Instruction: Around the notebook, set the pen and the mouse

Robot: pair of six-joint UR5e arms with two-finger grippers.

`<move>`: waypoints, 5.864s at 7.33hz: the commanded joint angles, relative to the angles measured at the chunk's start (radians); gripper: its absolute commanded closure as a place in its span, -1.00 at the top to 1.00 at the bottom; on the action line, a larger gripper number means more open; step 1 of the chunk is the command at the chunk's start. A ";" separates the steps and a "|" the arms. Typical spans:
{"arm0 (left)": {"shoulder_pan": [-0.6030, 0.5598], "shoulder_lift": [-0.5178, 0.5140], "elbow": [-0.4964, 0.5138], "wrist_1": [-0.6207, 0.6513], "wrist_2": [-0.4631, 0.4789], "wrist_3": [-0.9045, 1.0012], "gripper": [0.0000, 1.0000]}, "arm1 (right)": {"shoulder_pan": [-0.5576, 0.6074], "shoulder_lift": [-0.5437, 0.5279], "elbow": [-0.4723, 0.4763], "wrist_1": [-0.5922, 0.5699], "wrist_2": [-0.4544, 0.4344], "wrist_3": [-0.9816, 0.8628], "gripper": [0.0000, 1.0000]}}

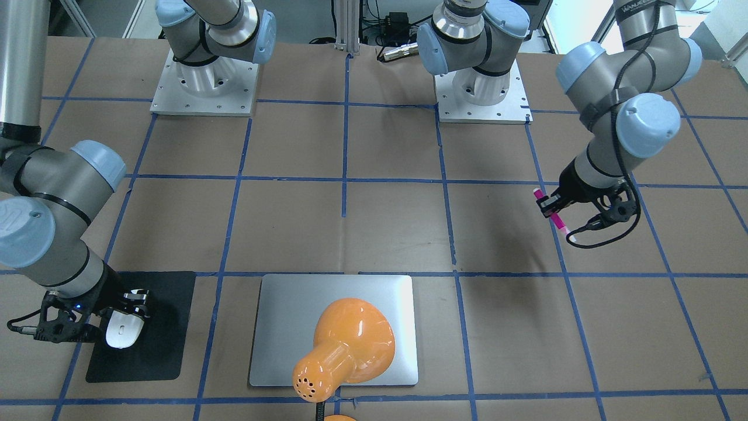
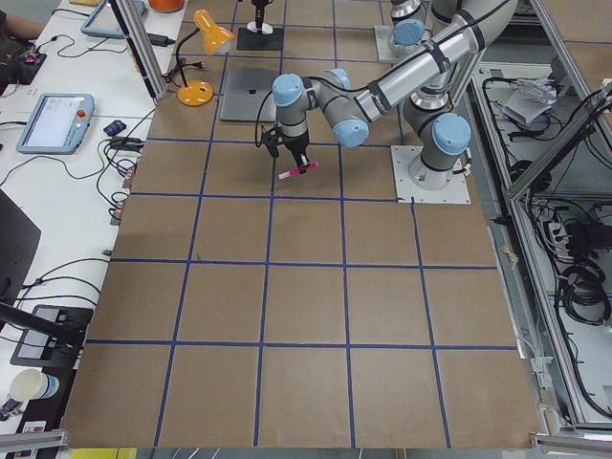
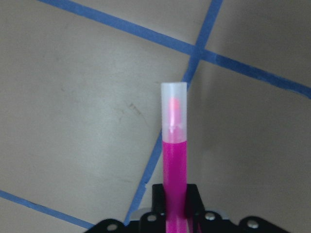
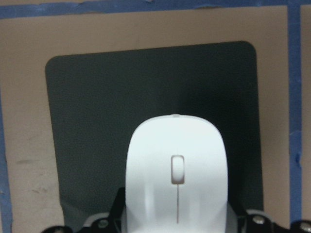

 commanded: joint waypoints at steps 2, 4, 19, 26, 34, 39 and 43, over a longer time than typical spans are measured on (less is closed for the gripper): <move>-0.313 -0.032 0.011 0.004 -0.068 -0.594 -1.00 | 0.005 0.023 0.005 -0.024 0.006 0.004 0.38; -0.443 -0.049 0.045 0.024 -0.145 -0.907 -1.00 | 0.007 0.025 0.005 -0.021 -0.001 0.008 1.00; -0.705 -0.354 0.240 0.029 -0.272 -1.553 -1.00 | 0.178 -0.567 -0.083 0.731 -0.005 0.324 1.00; -0.650 -0.321 0.267 0.031 -0.169 -1.449 1.00 | 0.178 -0.578 -0.081 0.725 -0.006 0.308 1.00; -0.321 0.032 0.319 -0.281 -0.134 -0.318 1.00 | 0.180 -0.572 -0.095 0.740 -0.017 0.307 1.00; -0.315 0.041 0.549 -0.541 -0.059 0.177 1.00 | 0.191 -0.569 -0.097 0.730 -0.003 0.285 1.00; -0.301 0.042 0.551 -0.528 0.003 0.347 1.00 | 0.191 -0.546 -0.129 0.748 -0.011 0.288 1.00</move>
